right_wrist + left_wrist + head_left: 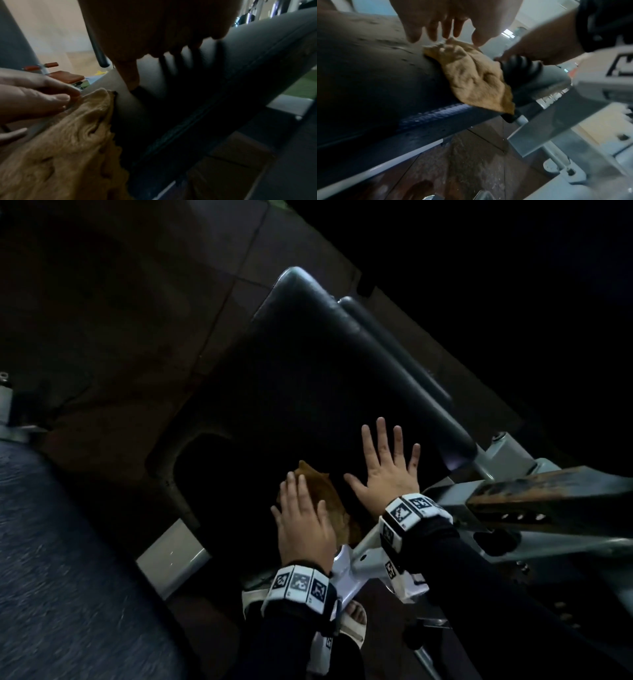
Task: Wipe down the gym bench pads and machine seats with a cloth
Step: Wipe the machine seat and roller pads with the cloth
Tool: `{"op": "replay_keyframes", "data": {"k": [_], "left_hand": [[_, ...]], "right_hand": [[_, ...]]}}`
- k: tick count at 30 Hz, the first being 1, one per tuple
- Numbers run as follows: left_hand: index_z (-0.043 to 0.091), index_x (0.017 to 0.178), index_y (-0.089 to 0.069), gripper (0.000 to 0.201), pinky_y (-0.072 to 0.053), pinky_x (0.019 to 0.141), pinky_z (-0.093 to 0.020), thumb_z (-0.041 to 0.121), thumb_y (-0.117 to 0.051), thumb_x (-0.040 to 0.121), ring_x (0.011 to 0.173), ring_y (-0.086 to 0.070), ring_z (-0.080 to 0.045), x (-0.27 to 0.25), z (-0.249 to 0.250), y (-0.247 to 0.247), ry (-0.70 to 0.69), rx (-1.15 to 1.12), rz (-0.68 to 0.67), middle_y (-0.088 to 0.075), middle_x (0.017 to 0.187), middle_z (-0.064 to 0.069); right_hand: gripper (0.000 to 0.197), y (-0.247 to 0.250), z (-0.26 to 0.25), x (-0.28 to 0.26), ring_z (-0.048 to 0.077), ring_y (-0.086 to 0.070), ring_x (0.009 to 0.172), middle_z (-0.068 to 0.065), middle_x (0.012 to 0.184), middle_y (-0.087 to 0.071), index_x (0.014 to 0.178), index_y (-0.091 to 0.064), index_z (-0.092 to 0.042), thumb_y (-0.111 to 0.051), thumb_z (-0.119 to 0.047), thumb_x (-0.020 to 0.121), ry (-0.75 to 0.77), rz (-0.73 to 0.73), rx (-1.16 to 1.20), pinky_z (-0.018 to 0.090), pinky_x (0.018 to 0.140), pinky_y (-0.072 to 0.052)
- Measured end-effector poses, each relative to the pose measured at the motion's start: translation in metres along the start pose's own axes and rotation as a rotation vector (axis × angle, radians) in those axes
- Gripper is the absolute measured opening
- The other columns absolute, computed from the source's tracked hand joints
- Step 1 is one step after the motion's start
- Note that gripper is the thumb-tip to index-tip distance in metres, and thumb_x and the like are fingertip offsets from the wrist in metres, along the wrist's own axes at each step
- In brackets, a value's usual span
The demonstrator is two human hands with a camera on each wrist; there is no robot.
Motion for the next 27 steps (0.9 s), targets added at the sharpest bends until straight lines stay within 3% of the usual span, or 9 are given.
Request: {"op": "replay_keyframes", "data": {"k": [6, 10, 13, 20, 27], "left_hand": [[0.015, 0.150, 0.009, 0.082, 0.001, 0.119, -0.041, 0.057, -0.032, 0.093, 0.144, 0.019, -0.021, 0.014, 0.005, -0.017, 0.029, 0.075, -0.059, 0.022, 0.157, -0.006], [0.017, 0.145, 0.021, 0.089, 0.009, 0.116, -0.040, 0.059, -0.036, 0.091, 0.142, 0.026, -0.023, 0.012, 0.003, -0.023, 0.004, 0.130, -0.064, 0.029, 0.153, -0.008], [0.015, 0.146, 0.015, 0.081, 0.008, 0.117, -0.040, 0.051, -0.036, 0.095, 0.141, 0.025, -0.022, 0.006, 0.001, -0.025, -0.031, 0.130, -0.027, 0.027, 0.152, -0.007], [0.006, 0.148, -0.002, 0.070, -0.009, 0.118, -0.050, 0.038, -0.038, 0.098, 0.144, 0.014, -0.030, -0.036, -0.026, -0.045, 0.016, 0.102, -0.034, 0.014, 0.155, -0.013], [0.004, 0.149, -0.004, 0.066, -0.007, 0.117, -0.049, 0.030, -0.040, 0.099, 0.145, 0.005, -0.037, -0.003, -0.055, -0.021, 0.105, 0.100, 0.074, 0.006, 0.157, -0.019]], "right_hand": [[0.090, -0.011, 0.003, 0.003, 0.014, 0.046, 0.128, -0.010, 0.143, 0.045, 0.137, 0.034, -0.038, -0.033, -0.064, 0.083, 0.061, -0.035, 0.052, 0.040, 0.094, 0.041], [0.090, -0.015, 0.003, 0.006, 0.015, 0.046, 0.128, -0.010, 0.143, 0.045, 0.137, 0.034, -0.038, -0.031, -0.065, 0.081, 0.069, -0.049, 0.045, 0.039, 0.090, 0.043], [0.089, -0.017, 0.003, 0.007, 0.016, 0.047, 0.127, -0.009, 0.142, 0.046, 0.136, 0.035, -0.038, -0.029, -0.065, 0.081, 0.072, -0.053, 0.037, 0.040, 0.090, 0.043], [0.091, -0.016, 0.001, 0.007, 0.016, 0.048, 0.126, -0.008, 0.142, 0.047, 0.137, 0.034, -0.037, -0.036, -0.062, 0.085, 0.082, -0.054, 0.039, 0.042, 0.092, 0.041], [0.091, -0.013, 0.001, 0.006, 0.016, 0.047, 0.127, -0.009, 0.143, 0.045, 0.138, 0.032, -0.038, -0.037, -0.063, 0.084, 0.082, -0.022, 0.027, 0.040, 0.091, 0.042]]}}
Point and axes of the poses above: each hand's wrist, its own x-axis towards the middle knuckle, its own y-axis out of the back of the hand, z = x × y, the point moved 9 cm from there along x, towards the middle knuckle
